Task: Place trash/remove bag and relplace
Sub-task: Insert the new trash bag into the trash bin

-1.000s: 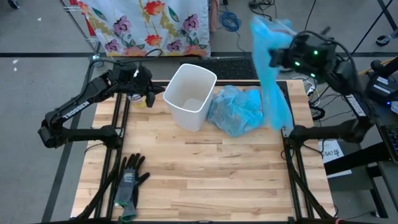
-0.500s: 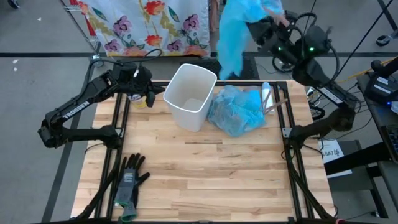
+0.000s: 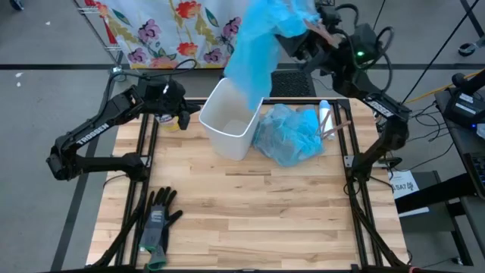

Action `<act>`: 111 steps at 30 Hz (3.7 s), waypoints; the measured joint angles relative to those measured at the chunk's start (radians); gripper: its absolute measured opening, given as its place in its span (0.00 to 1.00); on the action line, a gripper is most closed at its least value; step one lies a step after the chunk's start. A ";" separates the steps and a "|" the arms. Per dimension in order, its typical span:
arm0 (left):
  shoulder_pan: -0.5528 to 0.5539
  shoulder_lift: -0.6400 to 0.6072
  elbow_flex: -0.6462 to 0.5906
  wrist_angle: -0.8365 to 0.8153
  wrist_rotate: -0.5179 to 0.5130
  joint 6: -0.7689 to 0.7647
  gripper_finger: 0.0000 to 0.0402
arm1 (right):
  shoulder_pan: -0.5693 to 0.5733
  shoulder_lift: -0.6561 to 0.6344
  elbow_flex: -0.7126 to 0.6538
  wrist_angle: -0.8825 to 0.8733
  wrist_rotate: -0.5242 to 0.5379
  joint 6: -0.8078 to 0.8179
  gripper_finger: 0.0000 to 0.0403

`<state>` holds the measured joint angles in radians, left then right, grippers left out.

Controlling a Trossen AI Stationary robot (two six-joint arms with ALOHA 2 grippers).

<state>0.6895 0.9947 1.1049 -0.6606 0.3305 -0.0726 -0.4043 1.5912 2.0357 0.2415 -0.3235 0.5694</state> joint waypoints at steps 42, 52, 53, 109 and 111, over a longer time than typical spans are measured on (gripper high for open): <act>0.000 0.000 0.000 -0.011 -0.007 0.003 0.00 | -0.042 0.121 0.034 0.172 -0.021 -0.055 0.00; 0.000 0.000 0.000 -0.011 -0.012 0.003 0.00 | -0.036 0.139 0.034 0.164 -0.047 -0.168 0.00; 0.000 0.000 0.000 -0.012 -0.014 0.003 0.00 | -0.035 0.140 0.034 0.142 -0.067 -0.172 0.00; 0.000 0.000 0.000 -0.034 -0.048 0.053 0.00 | 0.002 0.183 0.033 -0.850 -0.101 -0.504 0.00; 0.000 0.000 0.000 -0.039 -0.048 0.053 0.00 | 0.008 0.215 0.033 -0.855 -0.098 -0.508 0.00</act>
<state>0.6896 0.9943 1.1046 -0.6992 0.2825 -0.0200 -0.3966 1.8063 2.0684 -0.6138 -0.4219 0.0619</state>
